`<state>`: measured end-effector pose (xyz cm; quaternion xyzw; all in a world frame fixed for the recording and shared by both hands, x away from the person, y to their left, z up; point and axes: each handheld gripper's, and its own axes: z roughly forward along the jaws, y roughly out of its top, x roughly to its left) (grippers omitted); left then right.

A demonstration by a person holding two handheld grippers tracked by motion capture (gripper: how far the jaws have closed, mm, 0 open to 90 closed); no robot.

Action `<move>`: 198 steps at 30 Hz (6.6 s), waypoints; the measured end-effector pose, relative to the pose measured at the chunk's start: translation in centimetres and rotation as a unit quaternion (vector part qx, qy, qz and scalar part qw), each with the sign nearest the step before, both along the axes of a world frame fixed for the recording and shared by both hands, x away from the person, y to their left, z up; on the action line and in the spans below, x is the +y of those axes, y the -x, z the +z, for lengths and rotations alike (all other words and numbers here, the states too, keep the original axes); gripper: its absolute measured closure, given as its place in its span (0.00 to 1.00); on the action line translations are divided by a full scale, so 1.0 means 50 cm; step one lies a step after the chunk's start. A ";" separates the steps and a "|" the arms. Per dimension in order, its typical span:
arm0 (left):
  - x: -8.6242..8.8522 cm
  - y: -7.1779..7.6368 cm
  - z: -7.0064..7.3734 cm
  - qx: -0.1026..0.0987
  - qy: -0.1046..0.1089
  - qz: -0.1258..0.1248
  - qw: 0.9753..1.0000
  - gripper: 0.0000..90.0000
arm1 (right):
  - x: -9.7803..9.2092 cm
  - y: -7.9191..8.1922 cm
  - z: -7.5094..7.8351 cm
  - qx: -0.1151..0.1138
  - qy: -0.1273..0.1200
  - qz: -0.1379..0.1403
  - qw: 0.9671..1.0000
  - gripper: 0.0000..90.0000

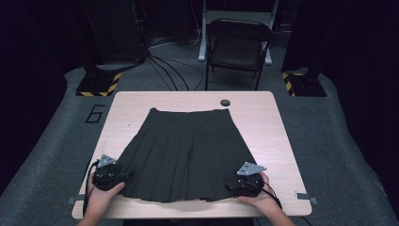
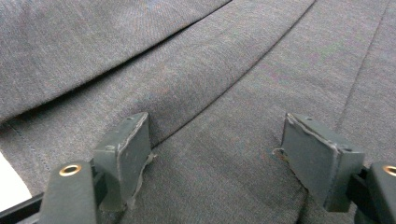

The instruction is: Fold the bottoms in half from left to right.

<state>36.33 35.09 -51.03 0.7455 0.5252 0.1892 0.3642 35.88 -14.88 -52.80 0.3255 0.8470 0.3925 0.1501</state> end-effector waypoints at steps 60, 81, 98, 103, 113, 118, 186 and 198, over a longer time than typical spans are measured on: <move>0.012 -0.148 -0.019 0.011 -0.026 0.040 0.999 0.48 | -0.002 0.001 0.000 0.002 -0.003 -0.002 1.000 0.26; 0.007 -0.137 -0.026 -0.009 -0.005 0.024 1.000 0.74 | -0.002 0.001 0.000 0.002 -0.003 -0.001 1.000 0.26; -0.002 -0.137 -0.019 0.004 -0.004 0.027 1.000 0.92 | -0.003 0.001 0.000 0.002 -0.004 -0.001 1.000 0.26; -0.010 -0.141 -0.009 0.006 -0.011 0.030 0.999 0.94 | -0.002 0.001 0.000 0.002 -0.003 -0.002 1.000 0.26; -0.020 -0.140 0.018 -0.003 -0.009 0.020 1.000 0.94 | -0.002 0.001 0.000 0.002 -0.004 -0.001 1.000 0.26; -0.028 -0.139 0.041 -0.014 -0.006 0.011 1.000 0.94 | -0.003 0.001 0.000 0.002 -0.002 -0.001 1.000 0.26; -0.283 -0.148 0.244 -0.064 0.010 -0.175 0.982 0.95 | -0.003 0.001 0.000 0.001 -0.003 -0.001 1.000 0.26; -0.344 -0.149 0.230 -0.053 0.012 -0.203 0.978 0.95 | -0.003 0.001 0.000 0.001 -0.004 -0.002 1.000 0.26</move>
